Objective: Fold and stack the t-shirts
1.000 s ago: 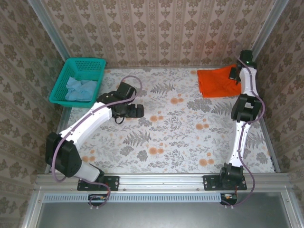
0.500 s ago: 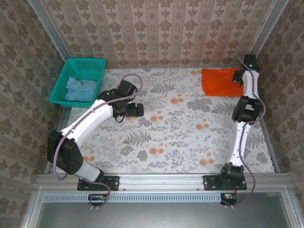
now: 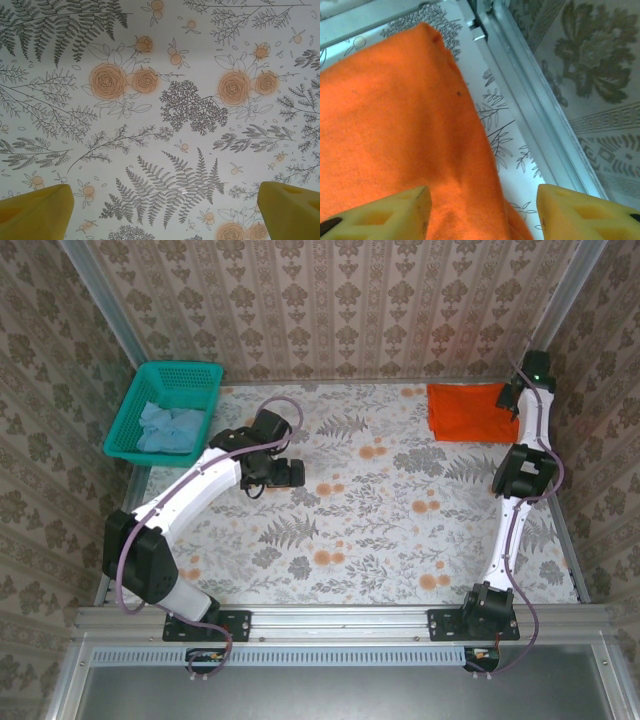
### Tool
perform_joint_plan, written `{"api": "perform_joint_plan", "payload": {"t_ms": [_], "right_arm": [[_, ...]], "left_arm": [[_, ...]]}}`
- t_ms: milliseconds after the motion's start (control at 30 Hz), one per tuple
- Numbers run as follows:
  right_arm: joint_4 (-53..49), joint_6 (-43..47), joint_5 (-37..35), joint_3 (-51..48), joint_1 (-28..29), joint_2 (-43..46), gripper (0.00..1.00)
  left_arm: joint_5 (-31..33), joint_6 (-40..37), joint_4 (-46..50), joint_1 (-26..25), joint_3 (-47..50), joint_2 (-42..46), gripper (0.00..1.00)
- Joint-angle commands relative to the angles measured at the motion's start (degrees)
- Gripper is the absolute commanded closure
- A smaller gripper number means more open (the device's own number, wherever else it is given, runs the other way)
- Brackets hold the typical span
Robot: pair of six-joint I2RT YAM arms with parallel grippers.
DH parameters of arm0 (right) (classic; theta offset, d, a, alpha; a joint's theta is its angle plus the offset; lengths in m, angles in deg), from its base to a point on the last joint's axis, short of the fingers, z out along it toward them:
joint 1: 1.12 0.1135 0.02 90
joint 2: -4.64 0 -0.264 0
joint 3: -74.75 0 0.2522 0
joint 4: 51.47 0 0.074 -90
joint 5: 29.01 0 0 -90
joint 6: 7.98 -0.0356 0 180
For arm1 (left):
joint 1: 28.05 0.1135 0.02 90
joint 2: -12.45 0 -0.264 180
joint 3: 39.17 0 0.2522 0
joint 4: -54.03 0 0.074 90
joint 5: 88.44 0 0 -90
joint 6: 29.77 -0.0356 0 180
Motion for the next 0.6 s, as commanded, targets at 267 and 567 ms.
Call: {"api": "perform_joint_plan", "payload": {"t_ms": [267,567], "right_arm": [[-7.8,-3.3,-2.7,3.5,2.4,9.2,0.16],[-18.6,-1.7,-0.6,1.8,9.2,23.5,0.16]], "left_arm": [[0.3,1.9,0.0,-0.7,-4.3,1.5,0.04],[10.9,-1.3,-3.1,0.0,-7.7,9.2,0.03]]}}
